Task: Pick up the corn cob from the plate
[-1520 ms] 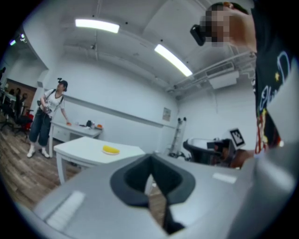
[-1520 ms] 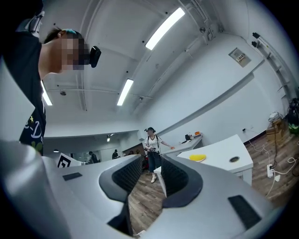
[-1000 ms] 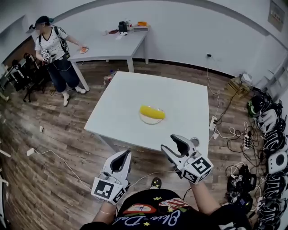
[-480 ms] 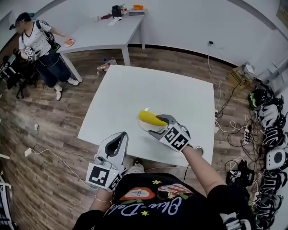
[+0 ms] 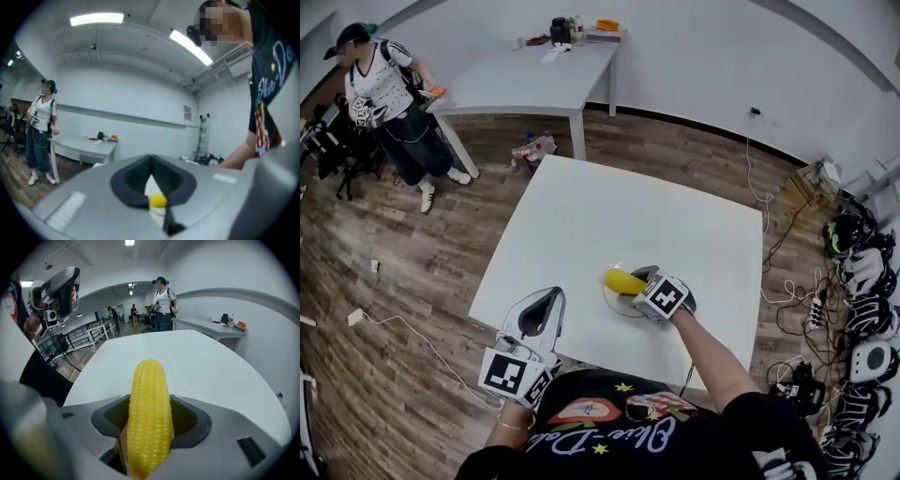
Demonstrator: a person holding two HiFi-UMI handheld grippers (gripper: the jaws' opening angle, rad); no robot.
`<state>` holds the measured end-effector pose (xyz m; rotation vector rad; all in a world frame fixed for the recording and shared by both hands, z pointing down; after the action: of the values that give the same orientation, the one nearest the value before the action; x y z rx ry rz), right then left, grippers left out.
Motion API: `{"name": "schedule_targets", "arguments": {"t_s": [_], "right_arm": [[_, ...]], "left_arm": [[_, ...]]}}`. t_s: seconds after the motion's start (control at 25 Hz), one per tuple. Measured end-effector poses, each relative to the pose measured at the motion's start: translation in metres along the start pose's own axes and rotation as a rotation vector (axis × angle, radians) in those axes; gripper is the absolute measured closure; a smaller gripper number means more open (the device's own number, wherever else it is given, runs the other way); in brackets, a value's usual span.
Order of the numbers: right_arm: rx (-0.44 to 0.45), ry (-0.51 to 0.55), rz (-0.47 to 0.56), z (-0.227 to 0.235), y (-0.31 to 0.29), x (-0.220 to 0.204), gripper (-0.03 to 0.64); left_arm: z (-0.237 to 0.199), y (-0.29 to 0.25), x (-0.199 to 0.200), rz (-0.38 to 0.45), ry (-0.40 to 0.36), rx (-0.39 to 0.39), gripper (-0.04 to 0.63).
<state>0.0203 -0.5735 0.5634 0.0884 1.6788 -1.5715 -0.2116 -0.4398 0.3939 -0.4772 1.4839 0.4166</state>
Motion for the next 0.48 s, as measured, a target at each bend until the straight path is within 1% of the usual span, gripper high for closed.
{"name": "schedule_targets", "arguments": {"t_s": [0.12, 0.2, 0.28, 0.4, 0.48], "right_arm": [[-0.011, -0.048, -0.005, 0.001, 0.001, 0.002, 0.354], [-0.025, -0.114, 0.028, 0.001, 0.007, -0.001, 0.356], [-0.027, -0.211, 0.139, 0.003, 0.021, -0.004, 0.356], [-0.013, -0.360, 0.367, -0.003, 0.054, -0.008, 0.356], [-0.019, -0.417, 0.502, -0.012, 0.079, -0.010, 0.356]], "left_arm": [[-0.007, -0.002, 0.000, 0.001, 0.003, 0.006, 0.598], [-0.009, -0.002, -0.001, 0.003, 0.004, 0.005, 0.598], [-0.010, -0.003, -0.001, 0.006, 0.007, 0.005, 0.598], [-0.011, -0.004, 0.000, 0.012, 0.010, 0.003, 0.598], [-0.010, -0.004, 0.000, 0.015, 0.009, -0.002, 0.598]]}}
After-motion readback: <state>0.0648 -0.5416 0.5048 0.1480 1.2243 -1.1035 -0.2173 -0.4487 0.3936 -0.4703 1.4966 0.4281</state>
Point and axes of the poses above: the fingertips, and each gripper's own axes: y backward along the fingers, z to its right, x out of its top, the point moved 10 cm from there along y, backward along the fingers, and after that the axes turned 5 degrees about -y, right-handed, at the moved point
